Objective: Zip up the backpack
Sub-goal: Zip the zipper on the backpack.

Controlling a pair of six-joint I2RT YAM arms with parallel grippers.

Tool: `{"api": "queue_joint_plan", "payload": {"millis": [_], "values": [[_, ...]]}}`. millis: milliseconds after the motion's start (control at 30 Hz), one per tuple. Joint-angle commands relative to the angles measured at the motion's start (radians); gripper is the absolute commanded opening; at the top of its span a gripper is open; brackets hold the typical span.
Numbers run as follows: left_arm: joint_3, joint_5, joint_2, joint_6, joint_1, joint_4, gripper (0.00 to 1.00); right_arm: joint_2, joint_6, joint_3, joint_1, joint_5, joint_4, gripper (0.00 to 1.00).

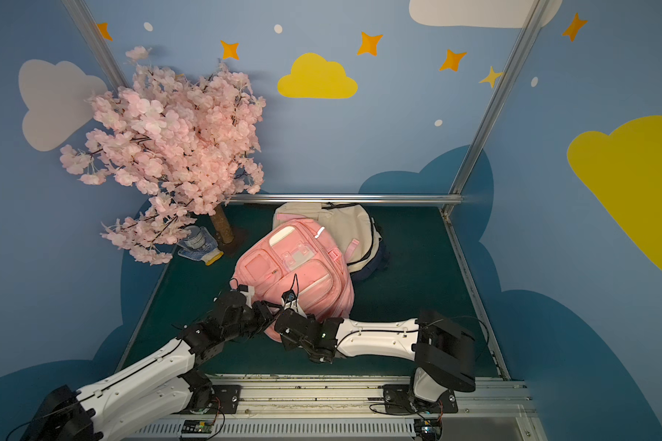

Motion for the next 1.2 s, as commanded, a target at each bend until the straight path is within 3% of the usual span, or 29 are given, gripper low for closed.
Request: {"api": "queue_joint_plan", "payload": {"millis": [0,100,300,533,600,667,800,867,1000,1167], "values": [[0.008,0.001,0.003,0.007,0.0,0.014,0.33,0.002,-0.017,0.04,0.013,-0.018,0.031,0.0],[0.016,-0.024,-0.014,0.029,0.02,-0.067,0.23,-0.018,0.052,0.046,0.01,0.083,-0.058,0.0],[0.009,-0.04,-0.082,0.086,0.094,-0.195,0.05,-0.113,0.014,-0.025,-0.02,0.184,-0.125,0.0],[0.002,-0.034,-0.11,0.105,0.136,-0.245,0.02,-0.232,0.094,-0.156,-0.144,0.104,-0.1,0.0],[0.004,-0.032,-0.11,0.103,0.138,-0.246,0.03,-0.241,0.034,-0.171,-0.146,0.043,-0.026,0.0],[0.005,-0.023,-0.112,0.095,0.138,-0.244,0.11,-0.227,0.006,-0.161,-0.13,0.014,0.018,0.0],[0.005,0.009,-0.141,0.063,0.131,-0.249,0.41,-0.156,-0.008,-0.089,-0.09,-0.019,0.025,0.0],[0.006,0.013,-0.169,0.041,0.121,-0.275,0.51,-0.117,-0.009,-0.047,-0.073,-0.027,0.009,0.0],[-0.023,-0.005,-0.216,-0.018,0.072,-0.298,0.57,-0.049,-0.016,0.011,-0.049,-0.067,0.012,0.0],[-0.08,-0.015,-0.208,-0.08,0.029,-0.244,0.55,-0.01,-0.027,0.04,-0.022,-0.09,0.039,0.0]]}}
